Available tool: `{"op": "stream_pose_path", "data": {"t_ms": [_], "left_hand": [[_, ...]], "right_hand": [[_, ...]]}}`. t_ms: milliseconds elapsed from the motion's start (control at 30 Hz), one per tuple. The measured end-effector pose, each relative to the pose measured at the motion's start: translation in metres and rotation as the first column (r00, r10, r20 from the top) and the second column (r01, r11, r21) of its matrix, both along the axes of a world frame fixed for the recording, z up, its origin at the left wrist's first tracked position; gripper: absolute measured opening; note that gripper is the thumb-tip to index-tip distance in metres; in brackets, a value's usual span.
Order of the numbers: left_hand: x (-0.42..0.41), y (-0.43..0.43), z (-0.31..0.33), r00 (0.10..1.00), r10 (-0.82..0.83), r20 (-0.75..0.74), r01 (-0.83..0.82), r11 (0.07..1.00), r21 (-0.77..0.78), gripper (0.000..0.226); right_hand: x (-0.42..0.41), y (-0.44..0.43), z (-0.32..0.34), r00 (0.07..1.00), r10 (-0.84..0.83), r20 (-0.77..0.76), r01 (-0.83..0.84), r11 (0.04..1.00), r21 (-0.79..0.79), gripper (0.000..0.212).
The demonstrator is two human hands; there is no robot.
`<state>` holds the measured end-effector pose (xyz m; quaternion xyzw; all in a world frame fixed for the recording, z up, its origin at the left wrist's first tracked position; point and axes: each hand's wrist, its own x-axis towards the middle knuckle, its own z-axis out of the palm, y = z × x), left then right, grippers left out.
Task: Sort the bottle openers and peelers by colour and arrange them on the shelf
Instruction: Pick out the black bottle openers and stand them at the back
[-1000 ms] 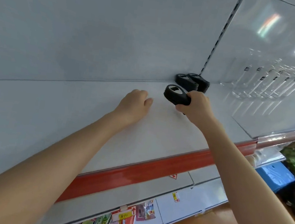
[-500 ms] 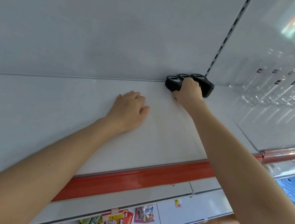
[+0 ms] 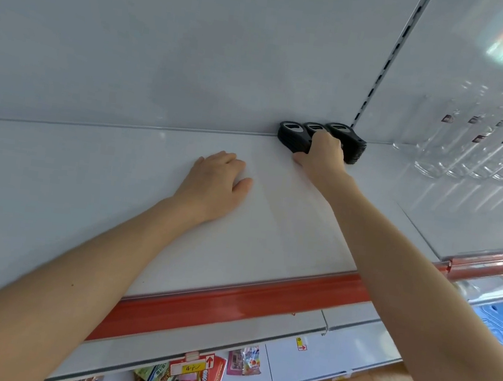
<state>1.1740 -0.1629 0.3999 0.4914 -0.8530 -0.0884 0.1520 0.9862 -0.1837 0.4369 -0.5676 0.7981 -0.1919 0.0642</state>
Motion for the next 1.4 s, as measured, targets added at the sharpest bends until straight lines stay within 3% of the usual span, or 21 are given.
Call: {"op": "stream_pose_path", "data": {"t_ms": [100,233,333,500,633,867,1100,1233,1400], "left_hand": [[0.000,0.000,0.000,1.000,0.008,0.018,-0.008,1.000,0.015,0.069],[0.000,0.000,0.000,1.000,0.002,0.008,-0.002,1.000,0.007,0.069],[0.001,0.000,0.000,1.000,0.002,0.005,-0.002,1.000,0.013,0.069],[0.000,-0.001,0.000,1.000,0.007,0.011,-0.007,1.000,0.009,0.063],[0.000,-0.001,0.000,1.000,-0.004,-0.008,0.004,1.000,-0.009,0.080],[0.001,0.004,0.004,1.000,-0.003,-0.028,0.003,1.000,0.020,0.069],[0.001,0.002,0.002,0.999,0.005,-0.037,-0.004,1.000,0.024,0.055],[0.001,0.004,0.006,0.999,-0.001,-0.052,0.002,1.000,0.028,0.065],[0.001,0.003,0.005,0.998,0.002,-0.062,0.000,0.999,0.033,0.061]], "right_hand": [[0.001,-0.003,0.000,1.000,0.002,-0.014,-0.002,1.000,-0.002,0.024],[-0.002,-0.003,-0.001,1.000,0.009,0.007,-0.009,1.000,-0.003,0.037],[-0.004,-0.002,-0.002,0.998,0.030,0.051,-0.029,0.999,-0.014,0.025],[-0.007,0.000,-0.003,0.998,0.068,0.017,-0.067,0.998,-0.018,0.023],[-0.009,-0.002,-0.004,0.996,0.069,0.057,-0.067,0.997,-0.040,0.020],[-0.008,0.001,-0.005,0.992,0.077,0.096,-0.067,0.992,-0.102,0.023],[-0.007,0.005,-0.005,0.999,0.051,0.012,-0.046,0.966,-0.253,0.024],[-0.007,0.005,-0.007,0.998,0.055,0.022,-0.047,0.967,-0.250,0.038],[-0.008,0.004,-0.005,0.996,0.074,0.050,-0.060,0.967,-0.249,0.027]]}}
